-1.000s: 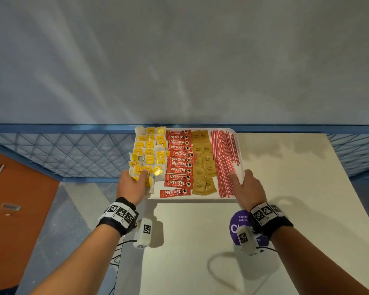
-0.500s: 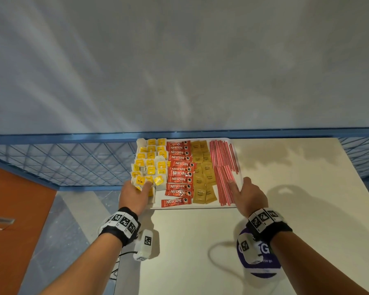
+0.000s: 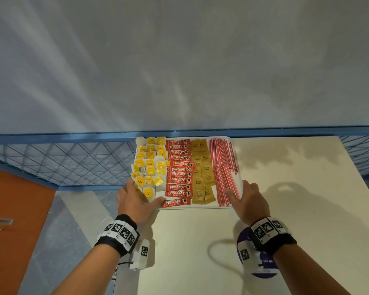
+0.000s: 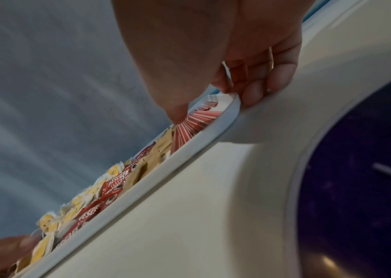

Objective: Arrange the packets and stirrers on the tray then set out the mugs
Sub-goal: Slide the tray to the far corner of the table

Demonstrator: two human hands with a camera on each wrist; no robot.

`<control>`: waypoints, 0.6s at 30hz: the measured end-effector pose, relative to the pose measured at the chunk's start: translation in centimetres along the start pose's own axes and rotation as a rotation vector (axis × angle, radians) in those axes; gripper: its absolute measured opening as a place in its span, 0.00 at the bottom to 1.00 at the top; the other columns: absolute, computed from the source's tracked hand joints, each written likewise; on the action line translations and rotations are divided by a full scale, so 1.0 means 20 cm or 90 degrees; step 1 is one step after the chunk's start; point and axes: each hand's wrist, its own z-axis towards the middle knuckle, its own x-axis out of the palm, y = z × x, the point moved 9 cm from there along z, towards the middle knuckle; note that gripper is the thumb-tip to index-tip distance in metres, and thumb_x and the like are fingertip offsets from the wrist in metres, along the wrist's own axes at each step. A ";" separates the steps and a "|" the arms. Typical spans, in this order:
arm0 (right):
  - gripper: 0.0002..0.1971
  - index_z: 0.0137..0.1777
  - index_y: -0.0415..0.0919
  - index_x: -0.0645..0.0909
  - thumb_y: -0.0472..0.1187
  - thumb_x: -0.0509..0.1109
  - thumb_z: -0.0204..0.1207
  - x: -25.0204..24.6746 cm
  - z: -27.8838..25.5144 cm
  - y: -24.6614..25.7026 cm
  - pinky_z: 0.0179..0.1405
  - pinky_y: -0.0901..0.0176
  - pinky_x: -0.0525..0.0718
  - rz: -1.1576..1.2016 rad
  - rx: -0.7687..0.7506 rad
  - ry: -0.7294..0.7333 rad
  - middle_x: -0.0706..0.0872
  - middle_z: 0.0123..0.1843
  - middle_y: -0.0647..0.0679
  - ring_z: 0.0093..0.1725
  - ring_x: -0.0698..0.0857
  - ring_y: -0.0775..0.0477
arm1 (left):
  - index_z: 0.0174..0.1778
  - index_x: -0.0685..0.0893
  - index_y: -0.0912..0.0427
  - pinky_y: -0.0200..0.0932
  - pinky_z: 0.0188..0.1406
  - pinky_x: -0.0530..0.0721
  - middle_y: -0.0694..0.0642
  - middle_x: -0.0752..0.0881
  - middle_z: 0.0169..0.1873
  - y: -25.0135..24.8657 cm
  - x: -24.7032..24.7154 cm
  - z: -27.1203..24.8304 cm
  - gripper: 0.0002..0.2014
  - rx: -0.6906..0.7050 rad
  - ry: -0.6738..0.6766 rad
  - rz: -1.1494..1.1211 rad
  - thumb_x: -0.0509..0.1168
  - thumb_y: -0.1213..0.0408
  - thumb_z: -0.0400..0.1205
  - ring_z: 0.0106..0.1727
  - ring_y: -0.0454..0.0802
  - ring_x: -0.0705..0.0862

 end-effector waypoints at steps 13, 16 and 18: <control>0.49 0.63 0.42 0.75 0.83 0.69 0.55 0.00 -0.04 0.01 0.39 0.49 0.90 0.017 -0.065 0.047 0.77 0.50 0.48 0.42 0.83 0.45 | 0.81 0.56 0.54 0.65 0.78 0.69 0.64 0.69 0.74 0.01 0.08 0.00 0.68 -0.019 -0.052 0.130 0.76 0.23 0.50 0.78 0.66 0.65; 0.51 0.62 0.42 0.74 0.84 0.68 0.52 0.00 -0.04 0.02 0.39 0.49 0.89 0.006 -0.072 0.059 0.76 0.50 0.49 0.41 0.82 0.46 | 0.80 0.58 0.53 0.65 0.78 0.69 0.63 0.69 0.74 0.02 0.08 0.00 0.66 -0.020 -0.052 0.125 0.77 0.24 0.50 0.78 0.66 0.65; 0.51 0.61 0.42 0.74 0.85 0.67 0.51 0.00 -0.04 0.02 0.39 0.50 0.89 0.000 -0.073 0.065 0.76 0.50 0.49 0.41 0.82 0.46 | 0.79 0.59 0.53 0.65 0.77 0.69 0.63 0.69 0.74 0.03 0.08 0.01 0.66 -0.016 -0.049 0.117 0.77 0.24 0.50 0.78 0.65 0.64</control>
